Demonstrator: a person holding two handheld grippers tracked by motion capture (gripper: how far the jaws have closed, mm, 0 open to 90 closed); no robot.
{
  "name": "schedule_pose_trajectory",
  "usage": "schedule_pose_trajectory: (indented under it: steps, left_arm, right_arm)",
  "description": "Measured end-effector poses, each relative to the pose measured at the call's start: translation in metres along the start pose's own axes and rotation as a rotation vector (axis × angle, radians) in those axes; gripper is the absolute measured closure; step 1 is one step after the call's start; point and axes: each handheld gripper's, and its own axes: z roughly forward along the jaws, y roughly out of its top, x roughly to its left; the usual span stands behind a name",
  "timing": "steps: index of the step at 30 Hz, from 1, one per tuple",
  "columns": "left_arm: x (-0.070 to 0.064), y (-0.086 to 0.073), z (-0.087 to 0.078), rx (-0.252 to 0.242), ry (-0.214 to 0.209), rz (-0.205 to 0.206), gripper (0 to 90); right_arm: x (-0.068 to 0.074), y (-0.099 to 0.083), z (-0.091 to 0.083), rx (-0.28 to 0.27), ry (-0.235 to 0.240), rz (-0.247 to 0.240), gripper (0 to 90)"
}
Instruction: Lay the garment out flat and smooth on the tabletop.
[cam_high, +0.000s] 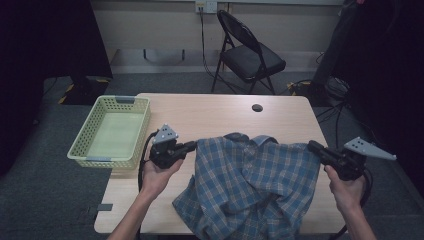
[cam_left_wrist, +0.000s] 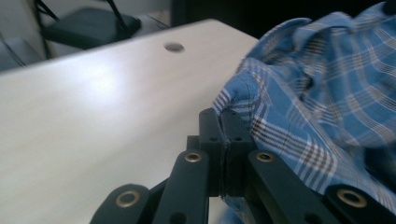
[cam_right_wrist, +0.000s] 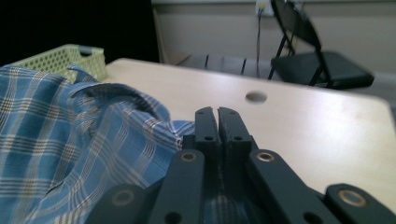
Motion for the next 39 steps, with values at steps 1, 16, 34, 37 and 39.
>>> schedule_pose_trajectory:
  steps: [1, 16, 34, 37, 39]
  left_arm:
    - [0.001, 0.006, 0.0, -0.014, 0.009, 0.004, 89.0]
    - [0.034, 0.112, 0.019, -0.13, 0.121, -0.005, 89.0]
    - [0.091, 0.159, 0.095, -0.159, 0.192, -0.047, 62.2]
    - [0.091, 0.141, 0.102, -0.127, 0.143, -0.046, 56.1]
    - [0.09, 0.134, 0.104, -0.117, 0.126, -0.042, 52.4]
  right_arm:
    - [-0.001, 0.006, 0.001, -0.011, -0.006, -0.008, 87.7]
    - [-0.013, 0.107, 0.047, -0.077, -0.121, -0.095, 87.7]
    - [-0.069, 0.177, 0.148, -0.037, -0.337, -0.019, 56.9]
    - [-0.073, 0.147, 0.158, 0.055, -0.298, -0.045, 54.0]
    - [-0.073, 0.14, 0.158, 0.063, -0.286, -0.037, 52.7]
